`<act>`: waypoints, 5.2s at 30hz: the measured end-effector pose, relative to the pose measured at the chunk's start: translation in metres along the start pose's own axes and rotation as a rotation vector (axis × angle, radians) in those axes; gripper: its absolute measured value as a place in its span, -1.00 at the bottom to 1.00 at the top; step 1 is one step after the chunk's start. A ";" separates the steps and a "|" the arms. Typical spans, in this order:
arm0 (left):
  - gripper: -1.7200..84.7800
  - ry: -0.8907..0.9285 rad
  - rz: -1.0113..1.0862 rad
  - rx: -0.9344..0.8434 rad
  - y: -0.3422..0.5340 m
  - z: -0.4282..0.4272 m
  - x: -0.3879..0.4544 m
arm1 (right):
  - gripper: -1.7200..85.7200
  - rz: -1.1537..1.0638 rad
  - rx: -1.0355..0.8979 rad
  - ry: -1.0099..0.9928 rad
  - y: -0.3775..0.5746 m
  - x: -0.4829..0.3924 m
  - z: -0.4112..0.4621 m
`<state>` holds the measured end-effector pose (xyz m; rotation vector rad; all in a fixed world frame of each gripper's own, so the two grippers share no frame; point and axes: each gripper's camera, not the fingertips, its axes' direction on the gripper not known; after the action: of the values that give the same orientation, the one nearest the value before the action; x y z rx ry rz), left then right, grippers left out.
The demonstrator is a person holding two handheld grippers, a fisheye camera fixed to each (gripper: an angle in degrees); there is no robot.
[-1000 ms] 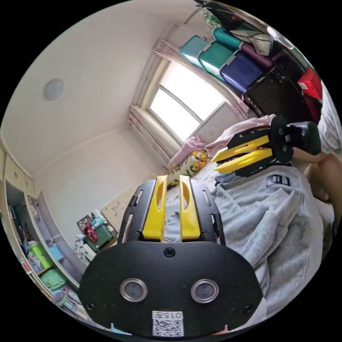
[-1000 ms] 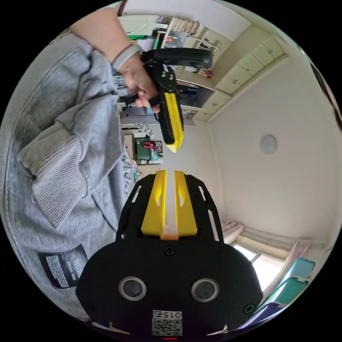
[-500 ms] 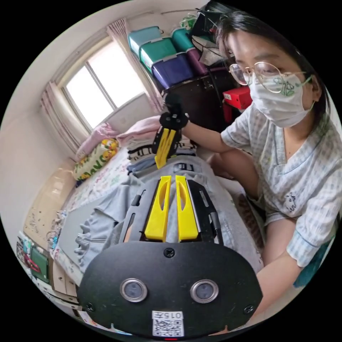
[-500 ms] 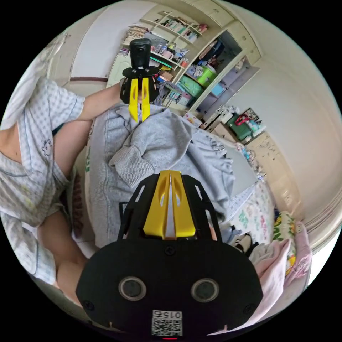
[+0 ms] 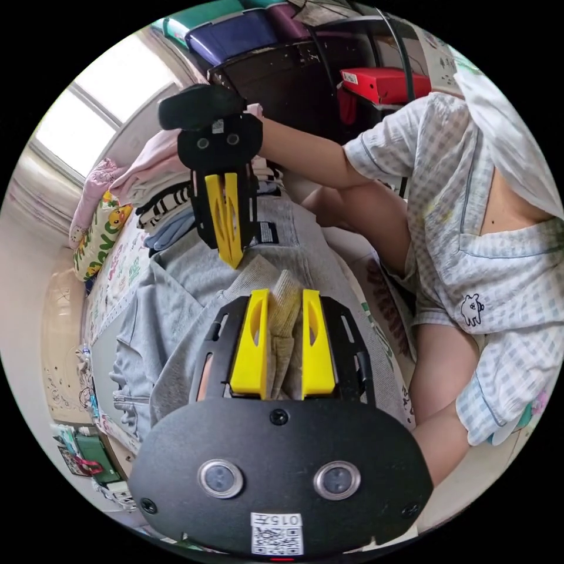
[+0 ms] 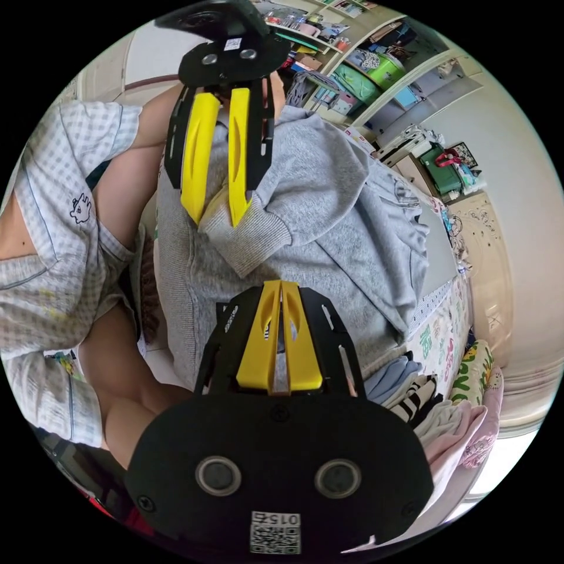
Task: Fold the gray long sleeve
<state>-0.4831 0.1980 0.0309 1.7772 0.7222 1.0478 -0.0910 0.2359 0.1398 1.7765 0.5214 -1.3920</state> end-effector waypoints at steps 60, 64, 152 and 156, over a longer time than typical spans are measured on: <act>-0.64 -0.338 -1.415 0.522 0.665 -0.046 0.413 | -0.71 0.860 0.396 -0.016 0.192 0.057 -0.081; -0.63 -0.462 -1.503 0.722 0.662 -0.028 0.462 | -0.64 0.924 0.290 0.054 0.216 0.036 -0.079; -0.77 -0.271 -0.633 0.072 0.115 -0.184 0.093 | -0.82 0.906 0.223 -0.055 0.184 0.084 -0.313; -0.76 -0.314 -0.642 0.013 0.104 -0.165 0.085 | -0.87 1.260 0.536 0.250 0.234 0.144 -0.387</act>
<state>-0.5860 0.2932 0.1903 1.5092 1.0032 0.3270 0.3600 0.3816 0.1115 2.0490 -0.8467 -0.3980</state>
